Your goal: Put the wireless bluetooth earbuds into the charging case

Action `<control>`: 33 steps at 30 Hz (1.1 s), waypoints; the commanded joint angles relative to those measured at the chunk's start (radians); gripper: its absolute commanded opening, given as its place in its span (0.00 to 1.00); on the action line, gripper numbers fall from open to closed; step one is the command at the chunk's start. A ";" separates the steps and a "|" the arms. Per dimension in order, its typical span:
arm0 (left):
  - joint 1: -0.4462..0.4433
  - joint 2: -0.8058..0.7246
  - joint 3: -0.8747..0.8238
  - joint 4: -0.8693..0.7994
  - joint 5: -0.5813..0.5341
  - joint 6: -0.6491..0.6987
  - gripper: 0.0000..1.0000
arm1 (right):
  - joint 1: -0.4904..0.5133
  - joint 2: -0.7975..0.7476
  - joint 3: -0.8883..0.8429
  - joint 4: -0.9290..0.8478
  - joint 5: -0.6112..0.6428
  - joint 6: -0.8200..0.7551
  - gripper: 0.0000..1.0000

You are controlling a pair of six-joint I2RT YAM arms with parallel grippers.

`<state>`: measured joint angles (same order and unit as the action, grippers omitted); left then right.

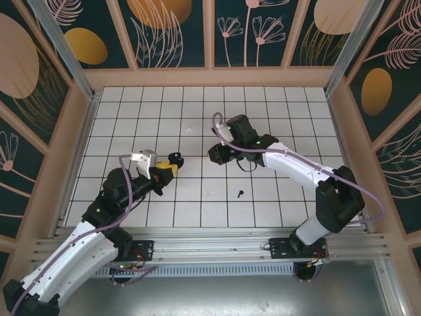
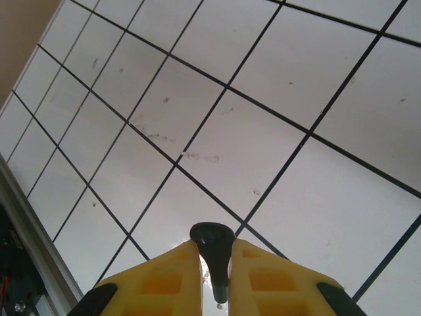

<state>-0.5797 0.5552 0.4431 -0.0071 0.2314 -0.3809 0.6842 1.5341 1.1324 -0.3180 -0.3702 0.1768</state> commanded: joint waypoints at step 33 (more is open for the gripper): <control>-0.005 0.356 0.045 0.421 0.254 -0.060 0.03 | 0.000 -0.348 -0.069 0.164 -0.086 0.153 0.14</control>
<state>-0.5797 0.8997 0.4526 0.3206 0.4515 -0.4427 0.6823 1.2247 1.0676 -0.2100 -0.4400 0.3054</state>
